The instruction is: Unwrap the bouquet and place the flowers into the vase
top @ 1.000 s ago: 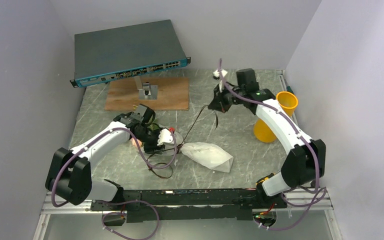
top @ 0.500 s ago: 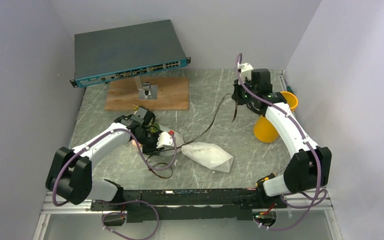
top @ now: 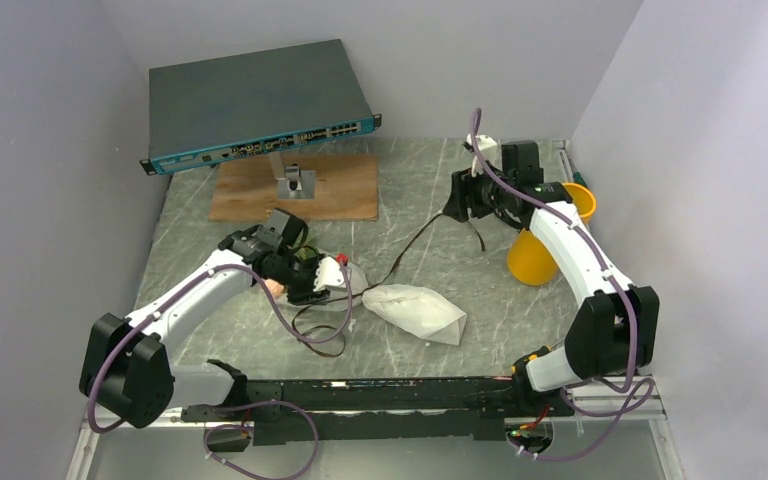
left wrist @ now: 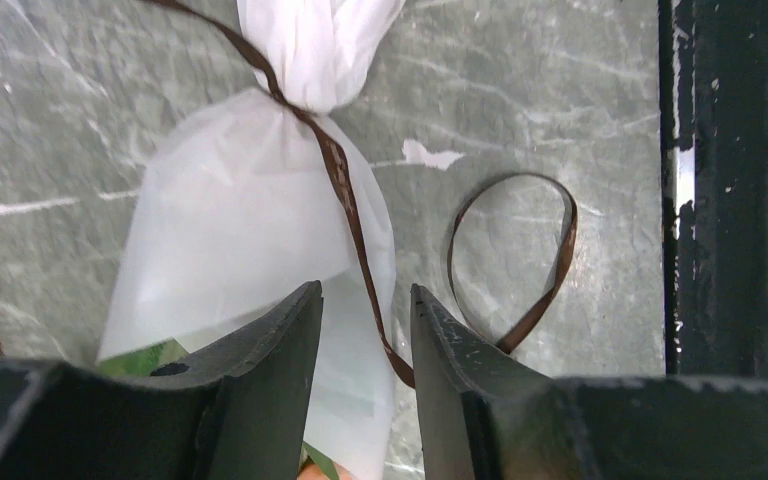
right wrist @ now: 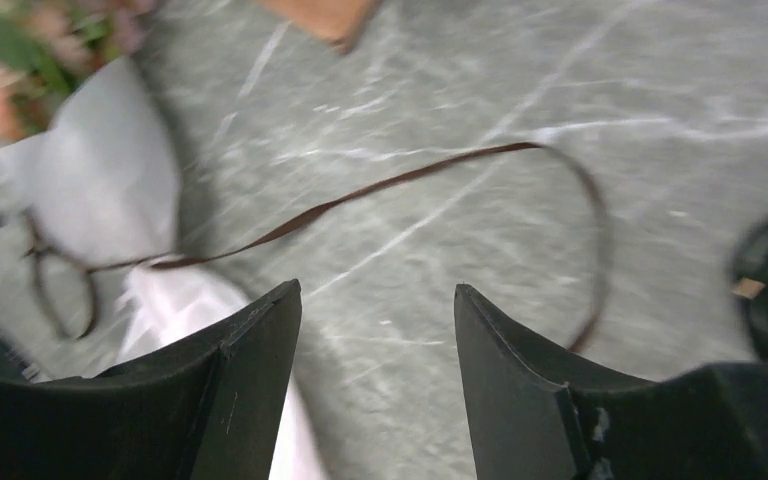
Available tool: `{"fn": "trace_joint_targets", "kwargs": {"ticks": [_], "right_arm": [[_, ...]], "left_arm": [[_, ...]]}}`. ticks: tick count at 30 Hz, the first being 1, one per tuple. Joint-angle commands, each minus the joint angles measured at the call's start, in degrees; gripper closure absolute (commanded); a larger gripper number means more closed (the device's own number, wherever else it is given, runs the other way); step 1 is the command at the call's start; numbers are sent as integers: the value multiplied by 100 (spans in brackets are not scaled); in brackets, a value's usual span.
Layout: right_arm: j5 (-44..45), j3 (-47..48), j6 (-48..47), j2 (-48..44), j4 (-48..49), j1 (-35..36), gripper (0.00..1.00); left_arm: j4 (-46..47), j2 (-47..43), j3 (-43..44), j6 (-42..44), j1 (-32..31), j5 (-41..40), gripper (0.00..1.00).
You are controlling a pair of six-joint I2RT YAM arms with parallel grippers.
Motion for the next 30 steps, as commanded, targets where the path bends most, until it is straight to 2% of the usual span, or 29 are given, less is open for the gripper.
{"fn": "trace_joint_targets", "kwargs": {"ticks": [1,5,9,14,21,30], "right_arm": [[-2208,-18,-171,205,-592,258,39],[-2580,50,-667,601,-1316,977,40],[-2542,-215,-615,795,-1162,1493,41],[-1895,-436,-707,1112,-1064,2045,38],[-1140,-707,-713,1532,-604,2414,30],[58,-975,-605,1904,-89,2834,30]], "left_arm": [[134,-23,311,-268,-215,422,57],[409,176,265,-484,-384,350,59],[762,314,138,-588,-521,237,60],[1024,542,85,-767,-634,106,61],[1198,671,-187,-720,-783,-5,63],[1403,673,-326,-1041,-985,-170,77]]}}
